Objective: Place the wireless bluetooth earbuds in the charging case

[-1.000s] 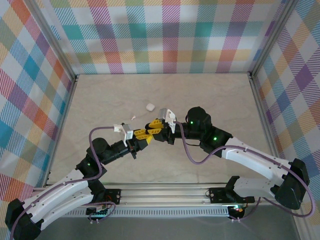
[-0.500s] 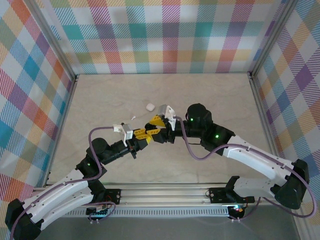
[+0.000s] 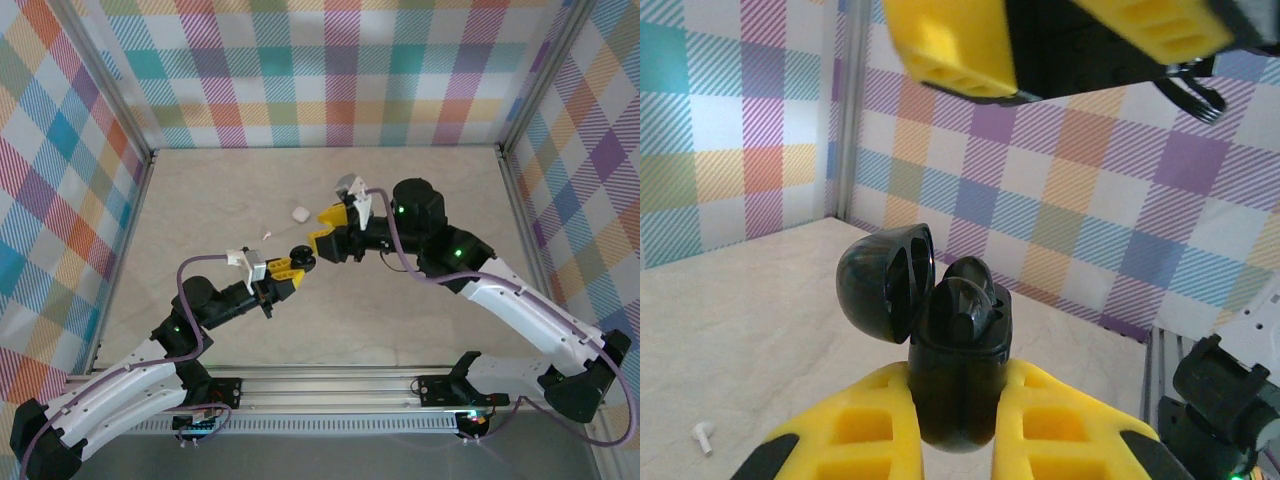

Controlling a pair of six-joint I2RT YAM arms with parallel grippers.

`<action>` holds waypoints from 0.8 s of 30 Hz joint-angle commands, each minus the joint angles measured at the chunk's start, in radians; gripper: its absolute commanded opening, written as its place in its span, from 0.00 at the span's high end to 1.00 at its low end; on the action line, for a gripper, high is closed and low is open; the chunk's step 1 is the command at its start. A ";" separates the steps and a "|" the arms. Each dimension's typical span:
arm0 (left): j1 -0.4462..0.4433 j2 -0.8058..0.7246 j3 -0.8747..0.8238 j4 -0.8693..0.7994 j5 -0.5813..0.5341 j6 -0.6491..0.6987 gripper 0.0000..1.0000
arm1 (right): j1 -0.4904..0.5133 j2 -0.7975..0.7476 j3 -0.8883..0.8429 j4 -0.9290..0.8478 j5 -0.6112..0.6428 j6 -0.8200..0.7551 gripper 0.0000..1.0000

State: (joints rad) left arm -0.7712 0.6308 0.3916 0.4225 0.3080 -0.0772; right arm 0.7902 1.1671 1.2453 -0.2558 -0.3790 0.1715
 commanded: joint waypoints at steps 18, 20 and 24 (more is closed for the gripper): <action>-0.016 0.233 0.172 0.124 0.136 0.093 1.00 | -0.217 0.040 -0.059 0.018 -0.455 0.303 0.41; -0.015 0.249 0.176 0.134 0.136 0.093 1.00 | -0.220 0.042 -0.059 0.010 -0.475 0.287 0.43; -0.016 0.271 0.184 0.159 0.140 0.083 1.00 | -0.221 0.043 -0.061 0.008 -0.507 0.269 0.47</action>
State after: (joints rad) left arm -0.7712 0.8963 0.5362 0.5091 0.4294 -0.0086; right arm 0.5751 1.2335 1.1919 -0.2558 -0.8280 0.4603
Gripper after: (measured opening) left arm 0.143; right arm 0.535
